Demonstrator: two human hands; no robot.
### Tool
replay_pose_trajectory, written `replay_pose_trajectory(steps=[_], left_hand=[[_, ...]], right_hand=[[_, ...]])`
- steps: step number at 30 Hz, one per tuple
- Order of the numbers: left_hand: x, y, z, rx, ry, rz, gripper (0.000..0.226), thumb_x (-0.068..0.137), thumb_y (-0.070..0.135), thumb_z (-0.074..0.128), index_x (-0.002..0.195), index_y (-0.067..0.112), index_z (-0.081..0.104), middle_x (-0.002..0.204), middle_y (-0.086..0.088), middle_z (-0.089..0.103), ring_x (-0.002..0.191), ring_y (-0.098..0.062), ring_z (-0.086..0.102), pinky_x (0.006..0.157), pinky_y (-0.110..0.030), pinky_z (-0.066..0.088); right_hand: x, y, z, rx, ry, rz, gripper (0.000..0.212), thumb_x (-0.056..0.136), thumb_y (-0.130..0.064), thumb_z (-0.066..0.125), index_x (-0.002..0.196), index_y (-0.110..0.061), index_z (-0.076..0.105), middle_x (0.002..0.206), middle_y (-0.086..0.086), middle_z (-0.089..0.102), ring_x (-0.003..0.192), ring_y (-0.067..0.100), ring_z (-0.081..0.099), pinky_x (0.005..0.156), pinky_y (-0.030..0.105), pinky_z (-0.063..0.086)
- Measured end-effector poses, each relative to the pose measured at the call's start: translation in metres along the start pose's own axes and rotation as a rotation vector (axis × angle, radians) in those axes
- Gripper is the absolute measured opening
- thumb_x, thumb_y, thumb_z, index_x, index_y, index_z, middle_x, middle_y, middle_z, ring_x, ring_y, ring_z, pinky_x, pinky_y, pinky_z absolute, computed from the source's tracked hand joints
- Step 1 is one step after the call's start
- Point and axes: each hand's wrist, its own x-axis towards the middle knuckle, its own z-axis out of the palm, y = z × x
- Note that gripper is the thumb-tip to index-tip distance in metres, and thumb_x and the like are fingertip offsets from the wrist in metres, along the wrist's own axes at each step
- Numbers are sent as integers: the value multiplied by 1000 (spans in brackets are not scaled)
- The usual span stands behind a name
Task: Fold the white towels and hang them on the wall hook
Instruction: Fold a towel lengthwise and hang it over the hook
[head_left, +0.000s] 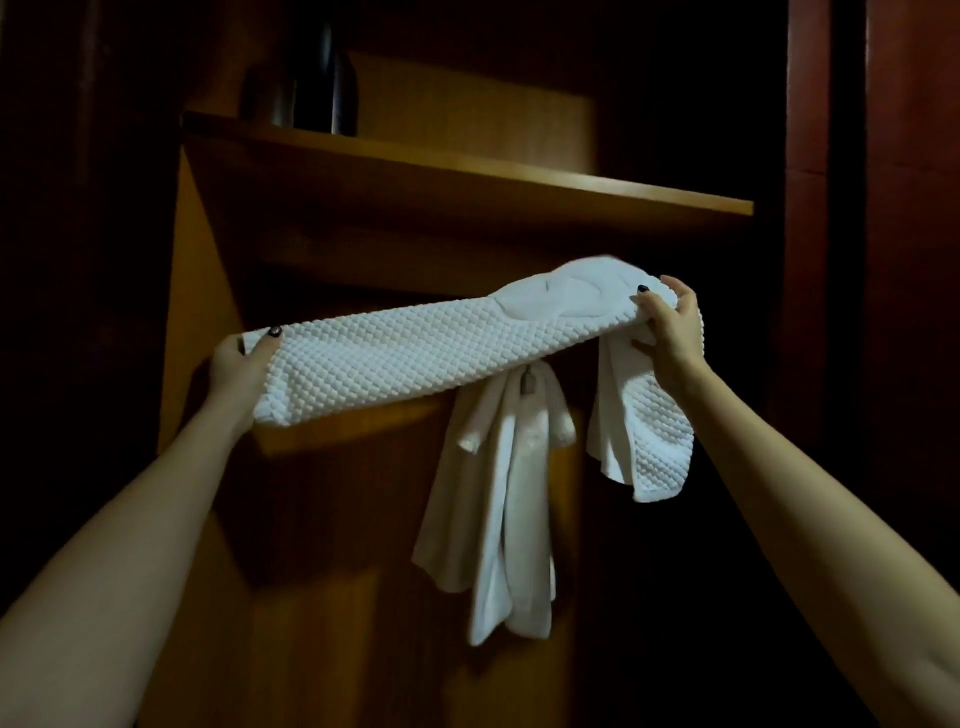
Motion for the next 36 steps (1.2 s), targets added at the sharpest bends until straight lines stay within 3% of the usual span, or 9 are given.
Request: replay_pose_trajectory(steps=[5,8,11,14,18,23,26,30,36], left_hand=[[10,-39,12,21,-60,-199,32,93,19,61,121,3,59,111,-18,64,87,-24,62,75,-32,50],[-6,-71,15,45,-149,-388,18,89,11,65,106,9,63,81,-10,68,66,-17,63,53,-22,51],[-24,-94,28,246,-206,-470,5,88,10,65,88,6,62,69,-7,66,60,-16,61,54,-23,49],[-39,-101,44,546,-382,-455,19,88,13,64,73,5,55,72,-11,61,61,-20,54,59,-28,43],[-53,-79,83,537,-307,-185,22,94,13,57,111,0,56,108,-16,58,99,-30,56,78,-30,41],[-81,-10,157,341,-312,564,29,90,18,63,117,9,58,115,-3,61,106,-13,54,84,-12,36],[-103,4,190,481,-505,664,45,88,28,61,130,27,47,132,2,52,115,-12,50,88,-25,40],[-114,0,206,705,-501,818,42,91,20,57,129,38,50,151,-2,32,129,-32,44,98,-47,44],[-94,14,198,760,-339,886,33,95,16,52,125,27,59,136,-7,50,111,-36,57,87,-42,49]], right_hand=[[16,51,11,-27,-40,85,53,93,-28,58,140,-24,36,126,4,47,115,24,49,86,43,45],[9,82,8,-29,-70,136,52,93,-33,58,139,-24,37,132,7,47,118,26,49,88,45,44],[-1,101,5,-57,-161,128,46,94,-36,58,136,-31,42,136,8,46,119,28,50,98,49,45],[-15,111,5,-144,-282,26,44,93,-36,62,134,-35,46,130,3,52,113,22,55,88,35,49],[-26,111,11,-113,-296,-98,32,90,-23,67,119,-27,55,109,-4,64,97,12,63,64,12,49],[-20,93,28,-193,-283,-156,31,90,-29,69,118,-25,58,109,2,66,95,19,68,78,34,58],[-16,82,33,-359,-254,-268,25,91,-32,66,115,-25,59,102,-4,63,92,16,64,69,21,51],[-7,66,38,-422,-187,-439,15,89,-26,67,99,-22,57,83,-15,56,78,-9,55,60,6,38],[7,40,52,-367,-186,-557,15,84,-16,71,91,-19,58,77,-18,55,75,-18,53,63,4,37]])
